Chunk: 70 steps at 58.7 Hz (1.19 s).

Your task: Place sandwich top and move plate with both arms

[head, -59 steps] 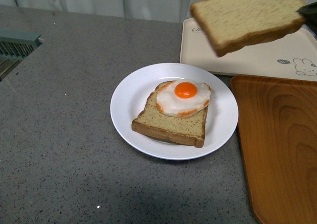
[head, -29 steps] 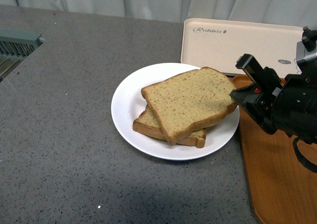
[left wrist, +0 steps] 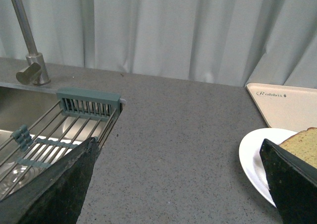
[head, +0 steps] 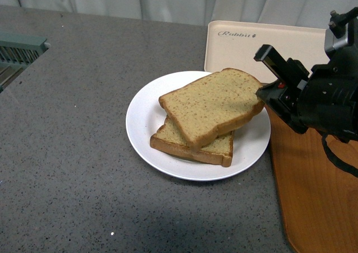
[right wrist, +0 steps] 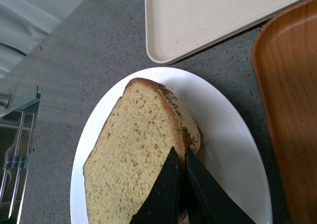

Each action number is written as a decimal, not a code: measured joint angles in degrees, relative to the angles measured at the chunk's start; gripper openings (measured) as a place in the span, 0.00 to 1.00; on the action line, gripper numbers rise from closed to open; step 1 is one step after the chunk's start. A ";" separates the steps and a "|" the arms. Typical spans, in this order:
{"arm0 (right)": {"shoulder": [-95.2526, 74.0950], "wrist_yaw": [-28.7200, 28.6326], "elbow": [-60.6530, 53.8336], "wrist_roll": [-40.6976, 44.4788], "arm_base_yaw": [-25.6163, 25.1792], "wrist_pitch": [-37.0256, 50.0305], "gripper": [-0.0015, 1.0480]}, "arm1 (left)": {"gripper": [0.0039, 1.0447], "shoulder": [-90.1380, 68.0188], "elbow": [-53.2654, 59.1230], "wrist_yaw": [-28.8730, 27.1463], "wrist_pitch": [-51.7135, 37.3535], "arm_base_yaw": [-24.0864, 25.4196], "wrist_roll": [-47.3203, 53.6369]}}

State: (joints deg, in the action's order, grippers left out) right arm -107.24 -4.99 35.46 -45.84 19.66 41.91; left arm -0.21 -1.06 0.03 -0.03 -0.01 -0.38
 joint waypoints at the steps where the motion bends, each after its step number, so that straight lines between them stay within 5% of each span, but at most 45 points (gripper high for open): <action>1: 0.00 0.13 0.46 0.24 0.26 -0.48 0.02 | 0.94 0.00 0.00 0.00 0.00 0.00 -0.02; 4: 0.00 0.66 1.42 0.94 0.66 -1.64 0.02 | 0.94 0.00 0.00 0.00 0.00 0.00 -0.02; 10: -0.02 2.21 2.05 2.14 0.90 -3.41 0.19 | 0.94 0.00 0.00 0.00 0.00 0.00 -0.02; 21: 0.92 4.28 1.07 5.25 -2.91 -4.87 0.62 | 0.94 0.00 0.00 0.00 0.00 0.00 -0.02; 25: 1.79 4.98 -0.07 6.71 -4.44 -3.65 0.70 | 0.94 0.00 0.00 0.00 0.00 0.00 0.00; 31: 1.14 11.69 -5.46 17.46 -7.04 11.80 0.55 | 0.94 0.00 0.00 0.04 0.00 0.00 0.00; 37: 6.19 8.11 -14.78 30.21 -13.44 27.82 0.40 | 0.94 0.00 0.00 0.00 0.00 0.00 0.00; 42: 16.28 6.03 -19.15 38.12 -18.23 28.33 0.28 | 0.94 0.00 0.00 -0.04 0.00 0.00 -0.02; 52: 42.66 5.20 -30.69 43.85 -19.74 12.20 0.01 | 0.94 0.02 0.00 0.07 0.00 0.00 0.00; 63: 90.58 4.85 -35.10 45.38 -19.74 -31.08 0.01 | 0.94 0.04 0.00 -0.07 0.02 0.00 -0.02; 70: 105.63 4.98 -35.10 45.57 -19.65 -41.46 0.01 | 0.94 0.04 0.00 0.00 0.00 0.00 0.00</action>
State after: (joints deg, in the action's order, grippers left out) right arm -1.61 -0.01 0.36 -0.27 0.01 0.45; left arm -0.16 -1.06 0.03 -0.03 -0.01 -0.38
